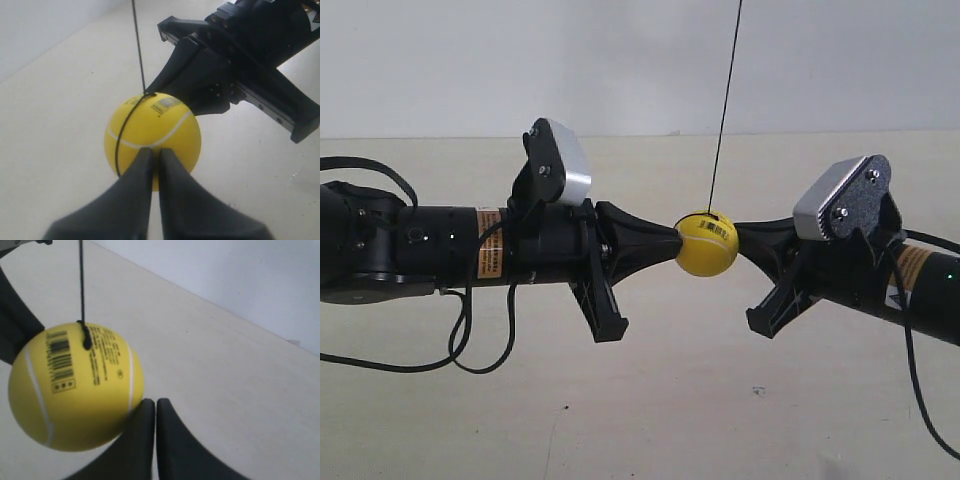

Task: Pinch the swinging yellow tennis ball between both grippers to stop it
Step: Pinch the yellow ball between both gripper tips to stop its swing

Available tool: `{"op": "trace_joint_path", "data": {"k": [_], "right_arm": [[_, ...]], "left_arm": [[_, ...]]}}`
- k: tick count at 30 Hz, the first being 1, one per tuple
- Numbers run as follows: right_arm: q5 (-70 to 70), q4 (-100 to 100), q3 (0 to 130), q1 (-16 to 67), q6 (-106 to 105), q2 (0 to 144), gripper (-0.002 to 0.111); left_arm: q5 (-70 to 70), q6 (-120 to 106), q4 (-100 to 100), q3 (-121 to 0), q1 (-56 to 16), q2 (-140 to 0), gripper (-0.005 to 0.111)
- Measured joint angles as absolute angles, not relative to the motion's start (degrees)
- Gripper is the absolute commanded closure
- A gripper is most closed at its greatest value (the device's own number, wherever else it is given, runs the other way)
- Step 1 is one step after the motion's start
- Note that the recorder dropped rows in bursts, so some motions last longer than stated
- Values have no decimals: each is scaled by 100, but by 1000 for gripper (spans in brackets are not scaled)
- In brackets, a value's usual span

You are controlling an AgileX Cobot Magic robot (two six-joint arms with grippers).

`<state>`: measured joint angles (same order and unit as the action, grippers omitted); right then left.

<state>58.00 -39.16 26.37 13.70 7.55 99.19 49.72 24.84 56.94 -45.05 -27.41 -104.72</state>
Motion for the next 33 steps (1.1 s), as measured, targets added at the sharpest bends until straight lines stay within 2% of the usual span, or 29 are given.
{"op": "trace_joint_path", "data": {"k": [33], "right_arm": [[4877, -4046, 2637, 1370, 571, 9454, 108]], "left_arm": [[4917, 2371, 5699, -4505, -2741, -10472, 102]]}}
